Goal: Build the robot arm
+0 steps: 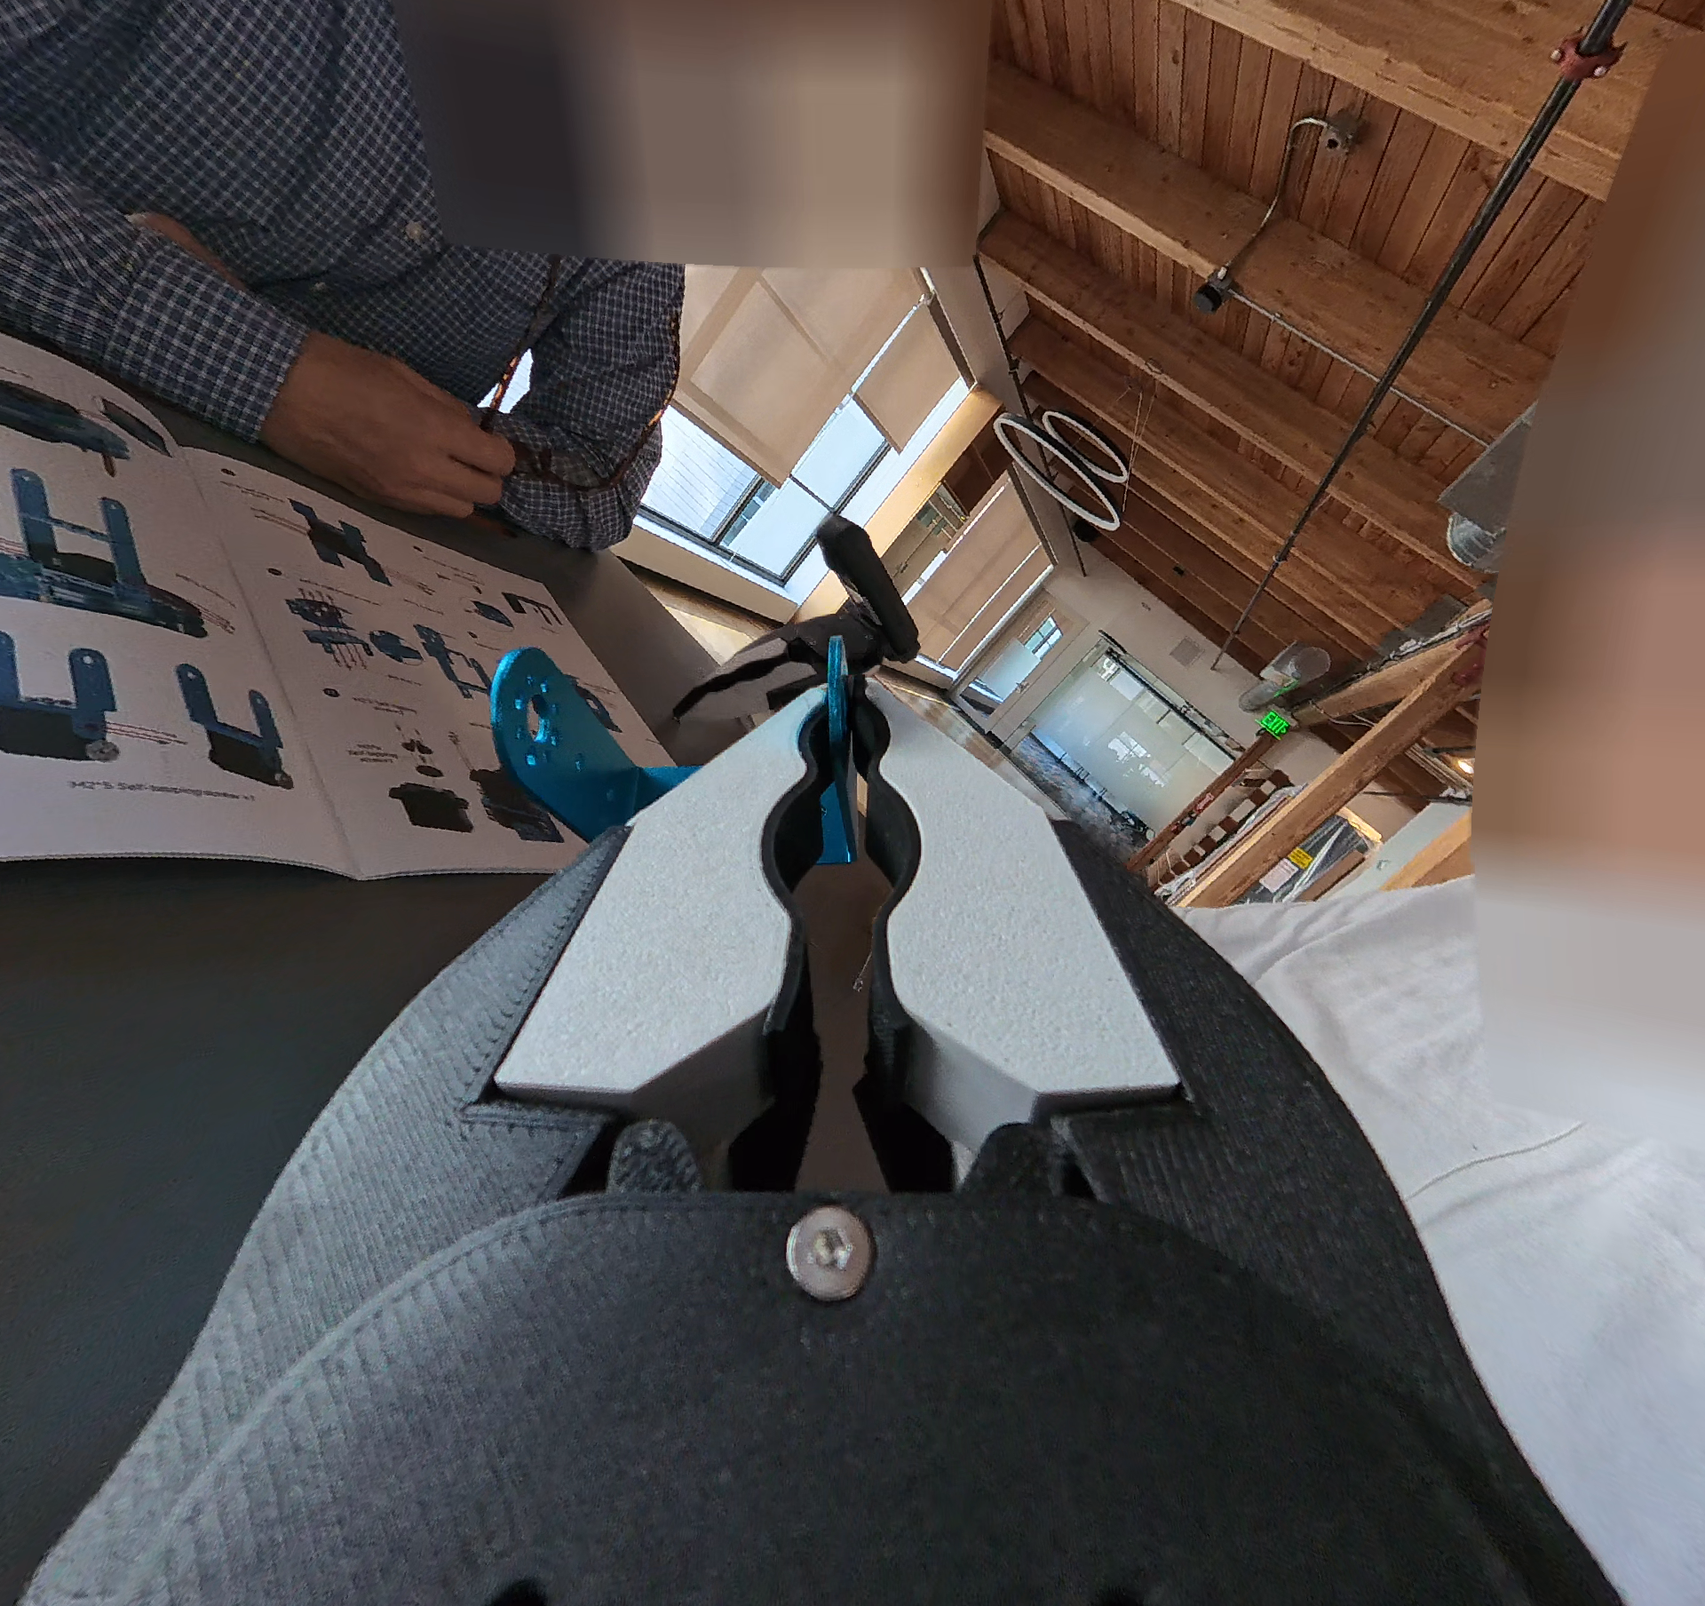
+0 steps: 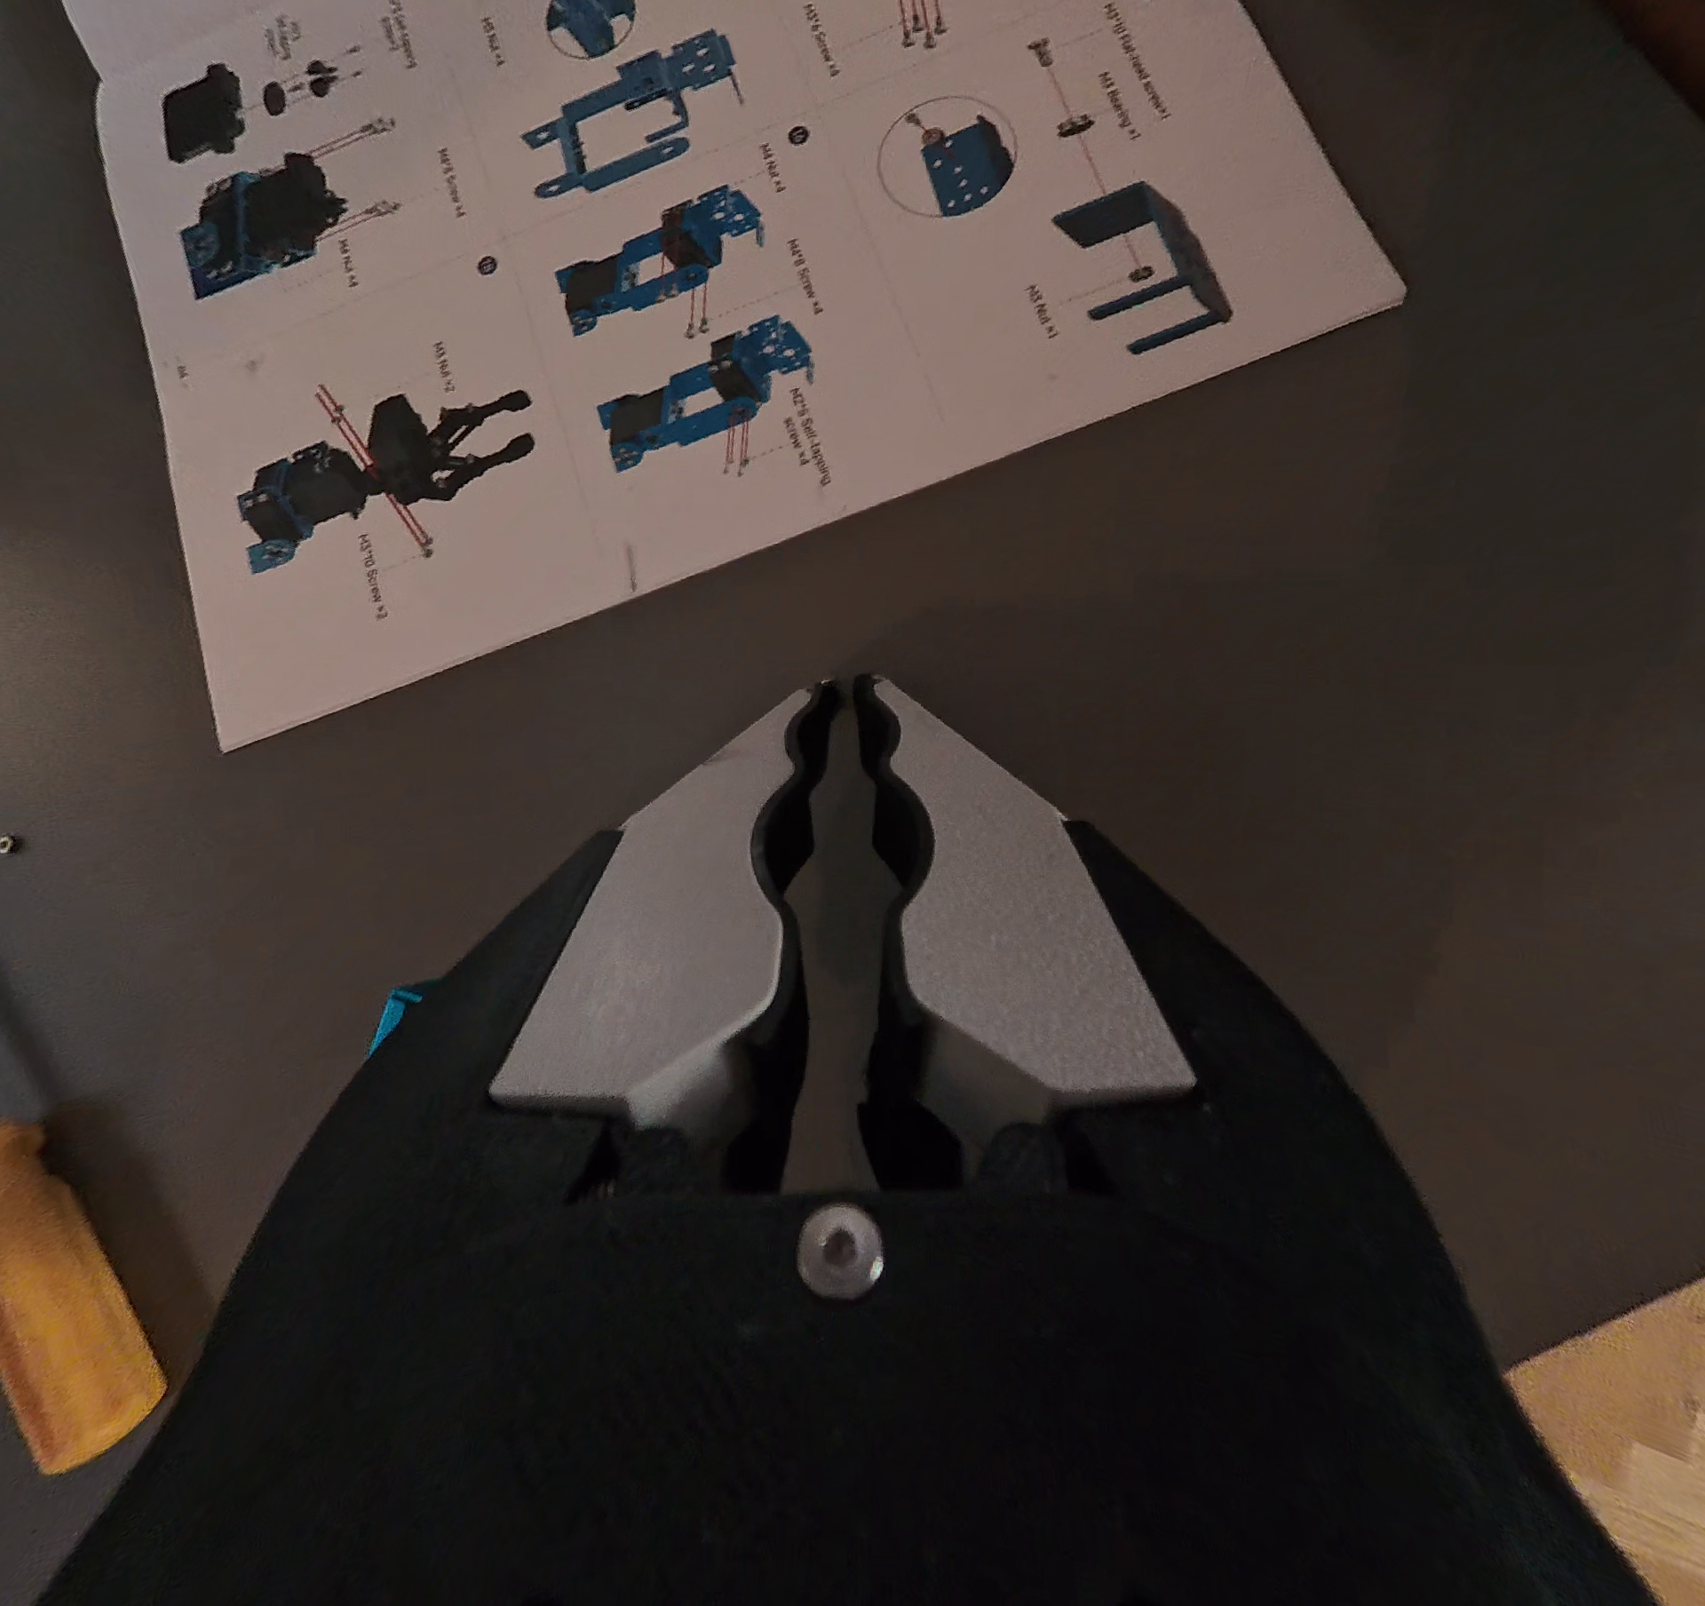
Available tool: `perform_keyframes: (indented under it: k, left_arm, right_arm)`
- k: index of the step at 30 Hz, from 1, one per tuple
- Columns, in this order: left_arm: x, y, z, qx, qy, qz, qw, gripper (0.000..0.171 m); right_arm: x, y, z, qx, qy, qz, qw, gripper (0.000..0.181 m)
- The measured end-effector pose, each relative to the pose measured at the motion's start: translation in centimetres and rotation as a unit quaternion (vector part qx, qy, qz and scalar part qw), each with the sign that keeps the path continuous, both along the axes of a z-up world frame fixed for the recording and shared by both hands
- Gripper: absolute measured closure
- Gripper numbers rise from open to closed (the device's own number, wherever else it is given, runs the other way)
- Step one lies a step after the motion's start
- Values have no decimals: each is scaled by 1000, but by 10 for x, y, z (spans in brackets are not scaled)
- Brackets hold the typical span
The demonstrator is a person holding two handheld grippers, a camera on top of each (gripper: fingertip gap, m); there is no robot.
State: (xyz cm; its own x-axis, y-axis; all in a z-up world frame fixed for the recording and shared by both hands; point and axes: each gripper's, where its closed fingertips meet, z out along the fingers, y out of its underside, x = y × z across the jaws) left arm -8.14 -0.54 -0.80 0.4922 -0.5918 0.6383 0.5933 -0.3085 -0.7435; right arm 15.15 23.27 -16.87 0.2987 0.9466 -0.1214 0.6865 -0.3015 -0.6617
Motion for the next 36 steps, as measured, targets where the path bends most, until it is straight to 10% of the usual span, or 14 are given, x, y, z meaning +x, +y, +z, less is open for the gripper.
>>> perform_keyframes:
  k: [15, 36]
  left_arm:
    - [29, 22, -14, -40, -13, -46, 998, 171]
    - [24, 8, -4, -5, 44, -14, 999, 171]
  right_arm:
    - [-14, -42, 30, -41, 100, 16, 994, 181]
    - [12, -25, 0, 0, -33, -61, 998, 166]
